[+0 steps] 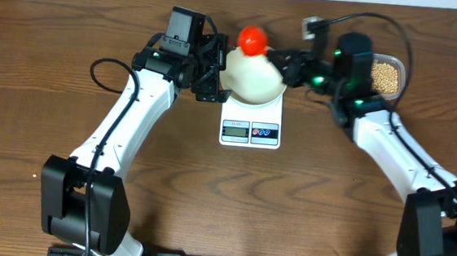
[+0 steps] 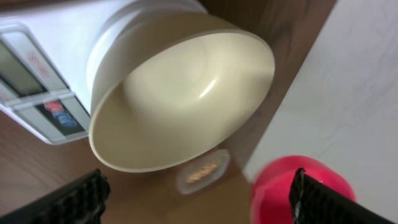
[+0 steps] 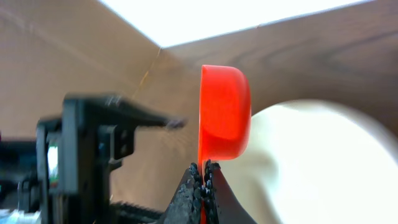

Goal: Scoop item into bowl and weigh 50g on scale

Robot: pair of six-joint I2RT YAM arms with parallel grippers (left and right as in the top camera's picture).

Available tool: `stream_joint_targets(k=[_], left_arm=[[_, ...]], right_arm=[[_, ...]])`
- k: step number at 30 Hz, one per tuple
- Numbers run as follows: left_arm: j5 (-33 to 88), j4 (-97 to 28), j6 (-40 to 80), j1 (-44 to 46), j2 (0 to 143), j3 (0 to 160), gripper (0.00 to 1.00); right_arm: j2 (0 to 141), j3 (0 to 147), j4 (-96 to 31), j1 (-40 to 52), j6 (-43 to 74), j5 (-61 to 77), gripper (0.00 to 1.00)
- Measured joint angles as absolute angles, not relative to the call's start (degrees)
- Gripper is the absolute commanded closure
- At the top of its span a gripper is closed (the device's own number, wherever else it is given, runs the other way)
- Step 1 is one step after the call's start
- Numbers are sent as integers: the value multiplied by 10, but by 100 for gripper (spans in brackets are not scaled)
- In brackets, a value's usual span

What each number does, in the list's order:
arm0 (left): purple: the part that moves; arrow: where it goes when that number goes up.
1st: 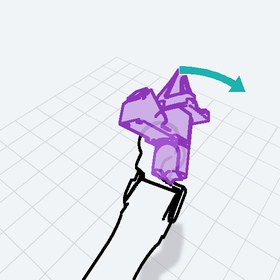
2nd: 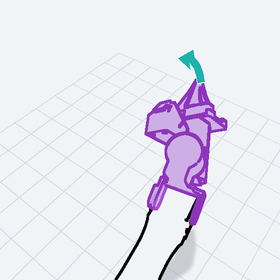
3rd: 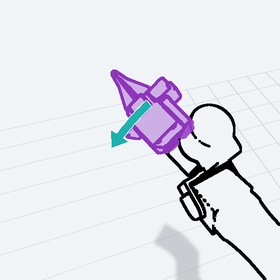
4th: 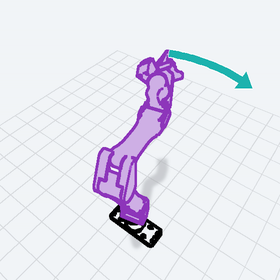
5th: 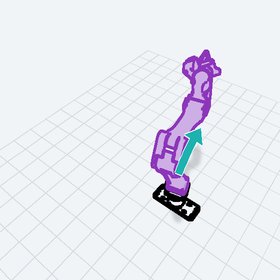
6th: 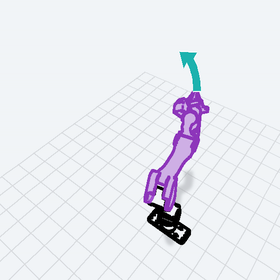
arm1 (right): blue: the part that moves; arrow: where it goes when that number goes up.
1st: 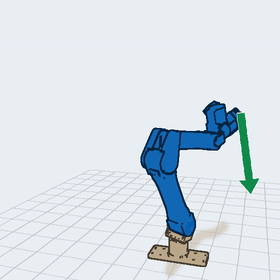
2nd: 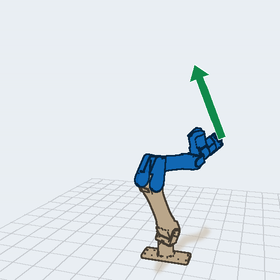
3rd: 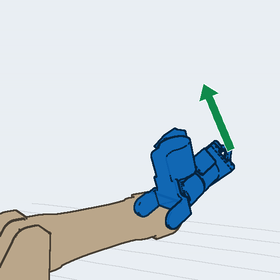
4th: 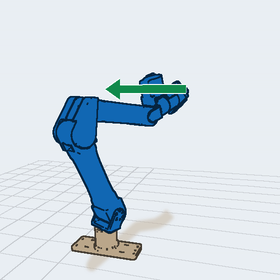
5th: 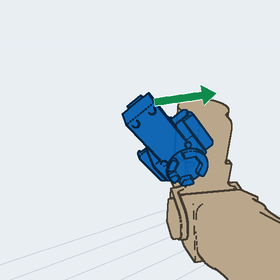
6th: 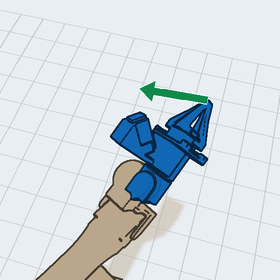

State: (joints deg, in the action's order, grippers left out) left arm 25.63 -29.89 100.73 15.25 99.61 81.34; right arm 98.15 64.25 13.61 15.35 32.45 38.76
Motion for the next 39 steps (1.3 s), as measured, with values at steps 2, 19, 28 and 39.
stream_joint_targets(k=[2,19,28,39], left_arm=[[256,-299,958,149,996,813,7],[224,-276,352,115,992,813,11],[199,-330,184,136,899,813,11],[126,-394,116,274,872,772,78]], right_arm=[[981,642,148,125,331,391,99],[873,645,2,-36,320,430,99],[832,645,-105,-108,272,438,99],[827,645,-159,-140,229,430,99]])
